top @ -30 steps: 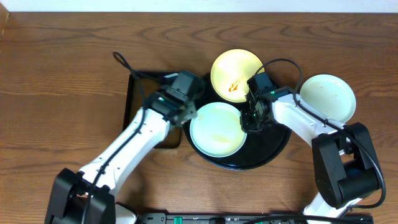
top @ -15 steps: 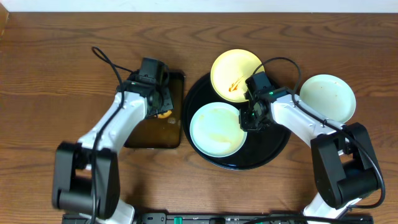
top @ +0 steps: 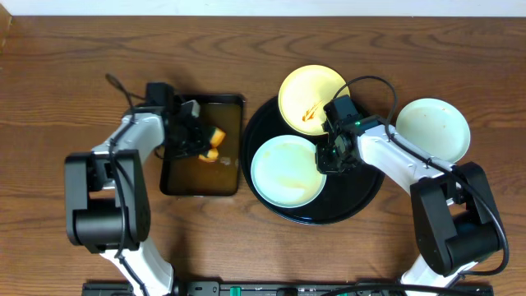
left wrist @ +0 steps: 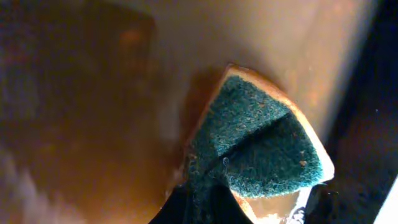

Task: Clean dirty plates on tray and stack at the side
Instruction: 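Dip the sponge into the water tray and release it with the left gripper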

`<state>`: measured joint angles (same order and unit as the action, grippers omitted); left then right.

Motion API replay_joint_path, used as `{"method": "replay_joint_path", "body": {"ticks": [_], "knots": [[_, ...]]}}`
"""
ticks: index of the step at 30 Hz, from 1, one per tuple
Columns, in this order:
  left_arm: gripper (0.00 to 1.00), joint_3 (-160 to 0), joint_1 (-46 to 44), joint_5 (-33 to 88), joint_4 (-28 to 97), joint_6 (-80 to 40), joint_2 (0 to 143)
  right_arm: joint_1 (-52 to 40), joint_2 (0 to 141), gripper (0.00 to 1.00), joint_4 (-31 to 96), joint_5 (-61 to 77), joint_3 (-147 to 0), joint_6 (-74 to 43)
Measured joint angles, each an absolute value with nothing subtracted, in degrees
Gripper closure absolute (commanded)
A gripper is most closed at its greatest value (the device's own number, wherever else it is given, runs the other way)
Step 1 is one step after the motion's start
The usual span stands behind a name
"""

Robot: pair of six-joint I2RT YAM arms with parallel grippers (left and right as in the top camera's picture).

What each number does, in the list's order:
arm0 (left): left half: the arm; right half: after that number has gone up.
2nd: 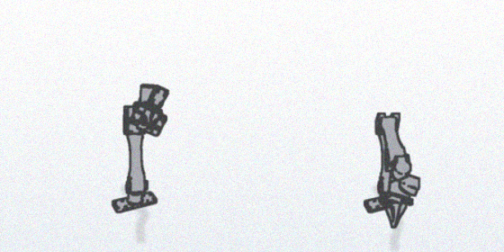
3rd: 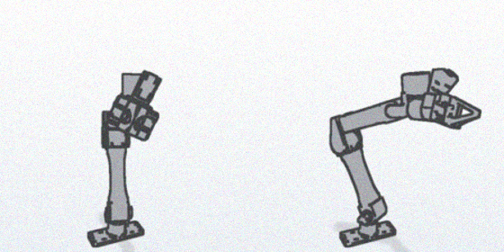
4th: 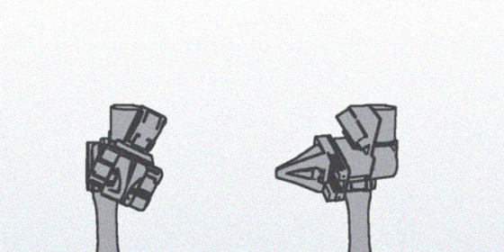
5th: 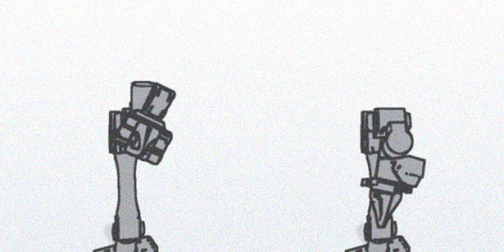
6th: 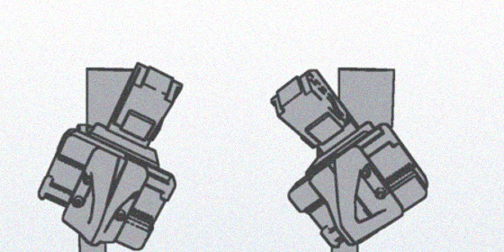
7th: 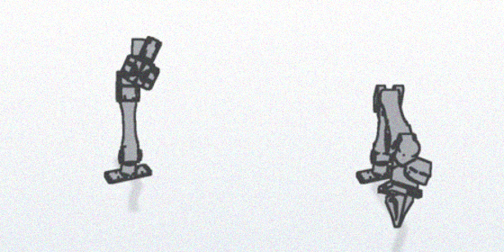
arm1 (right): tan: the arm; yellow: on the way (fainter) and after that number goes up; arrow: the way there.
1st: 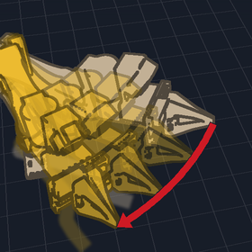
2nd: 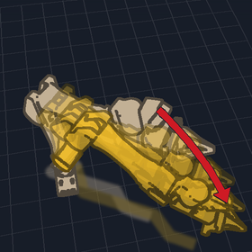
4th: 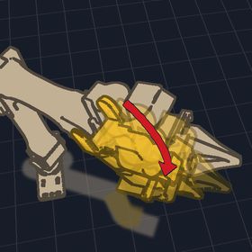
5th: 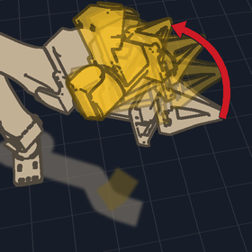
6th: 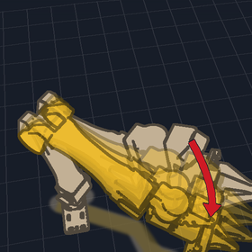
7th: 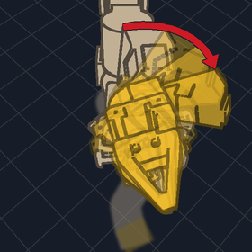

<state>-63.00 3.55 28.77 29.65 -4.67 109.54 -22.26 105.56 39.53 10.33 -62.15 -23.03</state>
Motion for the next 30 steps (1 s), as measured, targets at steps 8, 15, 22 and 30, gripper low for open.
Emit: {"method": "replay_joint_path", "body": {"ticks": [8,15,22,30], "knots": [[0.93,-63.0,5.87,28.51,30.24,-4.69,109.3,-22.26,105.56,0.84,39.64,10.35,-62.15,-23.03],[0.93,-61.95,-0.01,18.48,31.31,-4.54,102.15,-22.33,105.56,0.84,39.83,10.44,-62.15,-23.03],[0.92,-61.49,-4.47,6.81,31.48,-6.66,98.72,-22.33,105.56,0.84,39.86,10.44,-62.15,-23.03],[0.3,-59.09,-4.62,5.13,30.7,-8.01,102.54,-22.41,105.56,0.83,39.86,10.44,-62.15,-23.03]]}}
